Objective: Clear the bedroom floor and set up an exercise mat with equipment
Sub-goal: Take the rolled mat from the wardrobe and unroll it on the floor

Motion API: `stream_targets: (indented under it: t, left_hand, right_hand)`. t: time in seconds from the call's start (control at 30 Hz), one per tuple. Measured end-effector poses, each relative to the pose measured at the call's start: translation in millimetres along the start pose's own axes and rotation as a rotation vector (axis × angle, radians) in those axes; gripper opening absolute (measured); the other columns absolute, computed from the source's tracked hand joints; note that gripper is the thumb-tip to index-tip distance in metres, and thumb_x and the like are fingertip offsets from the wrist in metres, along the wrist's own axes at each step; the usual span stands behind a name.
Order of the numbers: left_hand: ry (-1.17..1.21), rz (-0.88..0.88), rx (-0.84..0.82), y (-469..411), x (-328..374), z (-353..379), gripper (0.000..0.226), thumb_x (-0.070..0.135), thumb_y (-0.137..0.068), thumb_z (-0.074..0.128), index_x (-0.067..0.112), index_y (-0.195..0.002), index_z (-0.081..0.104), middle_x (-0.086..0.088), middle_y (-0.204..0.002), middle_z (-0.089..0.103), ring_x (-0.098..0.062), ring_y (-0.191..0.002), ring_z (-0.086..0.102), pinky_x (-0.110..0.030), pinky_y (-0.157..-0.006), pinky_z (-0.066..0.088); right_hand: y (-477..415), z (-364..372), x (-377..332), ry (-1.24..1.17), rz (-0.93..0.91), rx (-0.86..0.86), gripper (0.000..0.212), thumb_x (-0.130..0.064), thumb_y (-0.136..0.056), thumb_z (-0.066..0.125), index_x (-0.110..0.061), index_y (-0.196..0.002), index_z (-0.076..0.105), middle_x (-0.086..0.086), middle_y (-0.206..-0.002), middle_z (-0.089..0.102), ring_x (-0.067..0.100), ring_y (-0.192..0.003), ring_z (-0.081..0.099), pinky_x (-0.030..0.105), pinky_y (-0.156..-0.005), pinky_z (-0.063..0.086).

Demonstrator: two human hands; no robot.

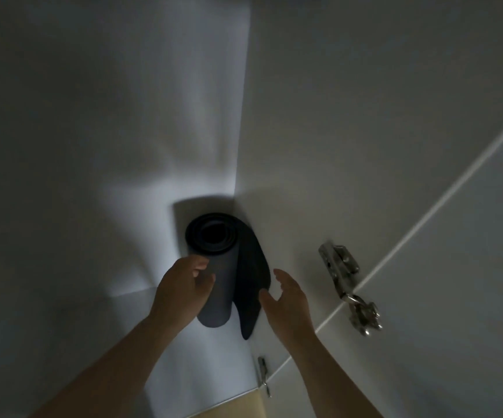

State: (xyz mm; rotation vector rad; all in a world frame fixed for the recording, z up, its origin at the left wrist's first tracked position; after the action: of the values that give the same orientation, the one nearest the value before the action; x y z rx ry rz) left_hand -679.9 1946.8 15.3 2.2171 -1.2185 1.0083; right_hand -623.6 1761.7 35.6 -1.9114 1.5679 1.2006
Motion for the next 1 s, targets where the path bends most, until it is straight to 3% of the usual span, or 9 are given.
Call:
stream_targets:
  t: [0.13,0.2,0.3,0.47,0.53,0.67,0.8,0.93,1.0]
  left_hand:
    - [-0.115,0.005,-0.026,-34,-24,28,0.043,0.023,-0.088,0.064,0.013,-0.128,0.054,-0.004,-0.128,0.056,-0.020,-0.116,0.055,-0.027,-0.094,0.040]
    - [-0.169,0.029,-0.048,-50,-36,40,0.048,0.025,-0.088,0.063,0.011,-0.133,0.050,-0.006,-0.132,0.054,-0.022,-0.122,0.051,-0.027,-0.098,0.038]
    - [-0.231,0.050,-0.068,-73,-55,58,0.054,0.026,-0.089,0.063,0.009,-0.137,0.045,-0.009,-0.138,0.049,-0.025,-0.127,0.047,-0.030,-0.102,0.036]
    - [-0.337,0.141,-0.056,-116,-85,80,0.063,0.025,-0.084,0.069,0.002,-0.137,0.044,-0.016,-0.138,0.050,-0.032,-0.129,0.045,-0.036,-0.107,0.035]
    - [-0.414,0.183,-0.067,-132,-94,86,0.067,0.028,-0.082,0.070,0.002,-0.137,0.044,-0.016,-0.138,0.049,-0.033,-0.129,0.044,-0.039,-0.108,0.036]
    - [-0.560,0.185,-0.168,-163,-114,98,0.081,0.041,-0.080,0.069,0.010,-0.145,0.033,-0.011,-0.151,0.034,-0.034,-0.138,0.032,-0.047,-0.110,0.033]
    - [-0.607,0.174,-0.214,-174,-127,105,0.083,0.043,-0.077,0.070,0.013,-0.145,0.032,-0.009,-0.150,0.034,-0.034,-0.134,0.036,-0.045,-0.107,0.037]
    - [-0.682,0.187,-0.180,-174,-125,104,0.076,0.042,-0.080,0.069,0.019,-0.144,0.034,-0.008,-0.143,0.034,-0.034,-0.125,0.037,-0.038,-0.103,0.040]
    - [-0.688,0.168,-0.186,-173,-121,102,0.066,0.039,-0.081,0.069,0.021,-0.138,0.042,-0.007,-0.140,0.031,-0.034,-0.124,0.033,-0.038,-0.098,0.043]
  right_hand:
    - [-30,18,12,0.009,0.042,0.005,0.033,-0.005,-0.094,0.053,-0.002,-0.126,0.052,0.018,-0.125,0.057,0.040,-0.108,0.055,0.037,-0.089,0.038]
    - [-49,28,24,0.003,0.043,0.002,0.036,-0.006,-0.093,0.054,-0.003,-0.129,0.050,0.016,-0.128,0.057,0.027,-0.104,0.057,0.033,-0.085,0.045]
    - [-76,45,48,0.015,0.036,0.002,0.043,-0.008,-0.093,0.056,-0.008,-0.135,0.046,0.011,-0.131,0.054,0.009,-0.098,0.045,0.018,-0.082,0.036]
    - [-113,74,85,0.028,0.090,0.007,0.060,-0.014,-0.092,0.058,-0.013,-0.147,0.033,0.006,-0.145,0.044,0.021,-0.131,0.043,0.019,-0.094,0.030]
    - [-123,81,95,0.035,0.087,0.017,0.062,-0.015,-0.092,0.059,-0.013,-0.147,0.033,0.005,-0.144,0.045,0.022,-0.132,0.043,0.019,-0.095,0.030]
    - [-139,97,107,0.062,0.073,0.069,0.052,-0.014,-0.087,0.058,-0.012,-0.137,0.045,0.002,-0.116,0.056,0.021,-0.103,0.056,0.028,-0.084,0.045]
    - [-149,106,112,0.076,0.099,0.143,0.057,-0.015,-0.085,0.059,-0.008,-0.139,0.041,0.007,-0.126,0.055,0.025,-0.111,0.057,0.039,-0.092,0.050]
    - [-164,115,117,0.092,0.154,0.115,0.021,-0.017,-0.084,0.060,-0.002,-0.097,0.053,0.003,-0.079,0.052,0.020,-0.071,0.052,0.027,-0.055,0.037]
    - [-172,121,121,0.123,0.161,0.088,0.019,-0.023,-0.084,0.061,-0.006,-0.084,0.053,0.005,-0.075,0.052,0.020,-0.065,0.050,0.026,-0.053,0.033]
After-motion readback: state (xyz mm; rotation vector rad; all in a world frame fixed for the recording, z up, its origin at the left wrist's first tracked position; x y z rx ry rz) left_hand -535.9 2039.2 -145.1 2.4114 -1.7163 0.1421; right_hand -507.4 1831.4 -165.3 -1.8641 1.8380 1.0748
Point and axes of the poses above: each hand's wrist, its own y-axis away from the middle knuckle, its own z-axis out of the palm, x = y × z, the point moved 2 cm from there along -y, towards the middle knuckle
